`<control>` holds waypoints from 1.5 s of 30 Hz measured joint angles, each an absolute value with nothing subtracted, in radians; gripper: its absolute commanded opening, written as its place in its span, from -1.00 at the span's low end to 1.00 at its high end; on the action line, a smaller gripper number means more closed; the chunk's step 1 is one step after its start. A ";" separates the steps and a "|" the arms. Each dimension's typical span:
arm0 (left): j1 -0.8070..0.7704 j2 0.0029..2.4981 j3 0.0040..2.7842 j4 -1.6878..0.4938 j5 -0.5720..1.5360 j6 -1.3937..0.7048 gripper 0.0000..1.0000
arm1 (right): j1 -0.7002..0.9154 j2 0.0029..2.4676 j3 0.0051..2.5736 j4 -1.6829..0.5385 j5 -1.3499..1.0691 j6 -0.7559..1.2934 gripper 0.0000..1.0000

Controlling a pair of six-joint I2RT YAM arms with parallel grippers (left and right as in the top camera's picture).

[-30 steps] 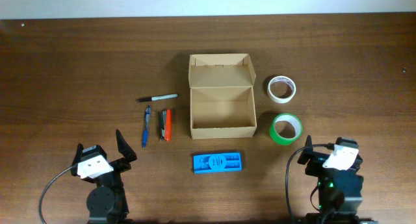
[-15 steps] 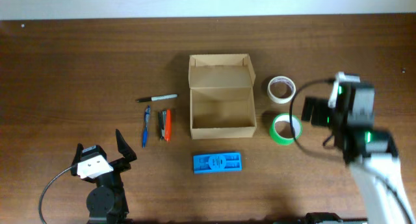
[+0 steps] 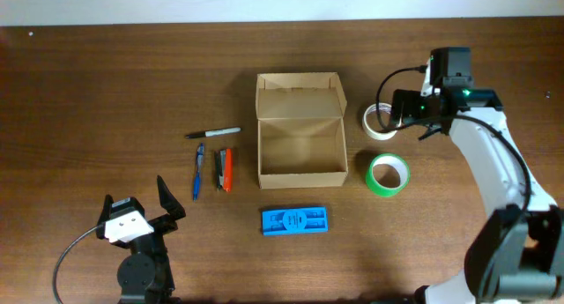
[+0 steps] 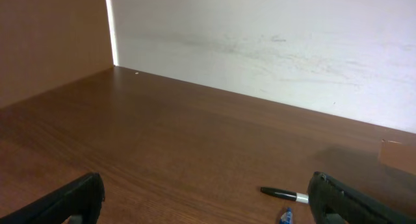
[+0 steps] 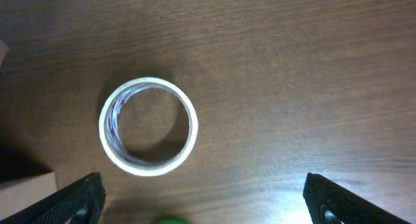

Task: Pack container
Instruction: 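Grasp the clear packing tape roll by its rim with the right gripper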

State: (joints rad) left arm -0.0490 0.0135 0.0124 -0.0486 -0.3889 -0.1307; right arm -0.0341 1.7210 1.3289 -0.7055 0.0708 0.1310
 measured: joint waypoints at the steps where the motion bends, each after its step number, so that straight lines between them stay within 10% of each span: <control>1: -0.049 0.014 0.012 -0.049 -0.389 -0.131 1.00 | -0.034 1.732 1.330 -0.702 0.069 0.132 0.94; 22: -0.049 0.014 0.012 -0.049 -0.389 -0.131 1.00 | -0.034 1.998 1.333 -0.557 0.050 0.208 0.68; 26: -0.049 0.014 0.012 -0.049 -0.389 -0.131 1.00 | -0.034 2.016 1.333 -0.551 0.036 0.231 0.36; 31: -0.049 0.014 0.012 -0.049 -0.389 -0.131 1.00 | -0.035 2.046 1.340 -0.544 0.010 0.239 -0.93; 45: -0.049 0.014 0.012 -0.049 -0.389 -0.131 1.00 | -0.036 1.956 1.690 -0.905 0.001 0.155 -0.93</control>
